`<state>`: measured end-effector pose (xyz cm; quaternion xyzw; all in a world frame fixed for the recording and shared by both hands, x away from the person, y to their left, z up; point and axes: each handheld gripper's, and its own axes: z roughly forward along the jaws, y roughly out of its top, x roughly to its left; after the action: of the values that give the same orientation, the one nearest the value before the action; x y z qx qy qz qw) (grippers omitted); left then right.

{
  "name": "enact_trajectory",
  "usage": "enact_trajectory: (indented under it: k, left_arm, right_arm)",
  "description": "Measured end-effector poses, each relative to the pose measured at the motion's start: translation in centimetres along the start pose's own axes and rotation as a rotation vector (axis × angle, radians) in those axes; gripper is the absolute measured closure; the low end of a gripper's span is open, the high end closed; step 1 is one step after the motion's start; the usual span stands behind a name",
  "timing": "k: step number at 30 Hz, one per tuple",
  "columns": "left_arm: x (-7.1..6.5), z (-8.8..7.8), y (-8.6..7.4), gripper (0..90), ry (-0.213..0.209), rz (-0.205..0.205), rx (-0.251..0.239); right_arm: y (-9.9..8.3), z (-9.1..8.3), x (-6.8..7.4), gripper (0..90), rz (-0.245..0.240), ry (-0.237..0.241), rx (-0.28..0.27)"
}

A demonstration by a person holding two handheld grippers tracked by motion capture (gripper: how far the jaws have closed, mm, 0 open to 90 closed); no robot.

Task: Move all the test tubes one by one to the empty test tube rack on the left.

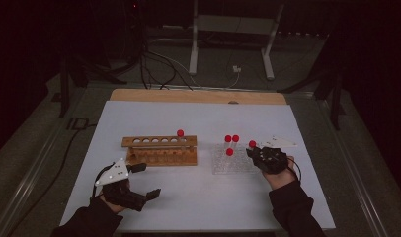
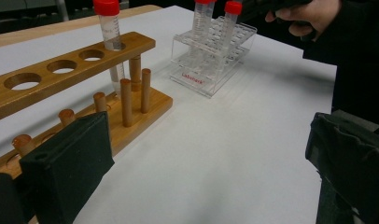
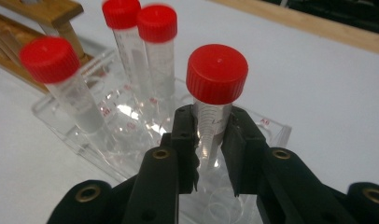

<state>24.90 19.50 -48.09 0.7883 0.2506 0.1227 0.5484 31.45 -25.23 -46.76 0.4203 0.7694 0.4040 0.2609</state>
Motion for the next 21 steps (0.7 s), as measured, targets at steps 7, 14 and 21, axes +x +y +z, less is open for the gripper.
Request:
enact_trajectory:
  k: [7,14,21]
  left_arm:
    - [0.0,0.0,0.0,1.4,-0.007,0.002,-0.002]
    - [0.0,0.0,0.0,1.4,-0.003,-0.001,0.000]
    - [0.0,-0.1,0.1,1.4,-0.002,0.000,-0.004]
  right_arm:
    - [0.6,-1.4,0.1,74.6,-0.020,-0.009,-0.052]
    - [1.3,-2.8,0.2,74.7,-0.028,-0.008,-0.089]
    - [1.9,-4.2,0.5,74.7,-0.037,-0.001,-0.121]
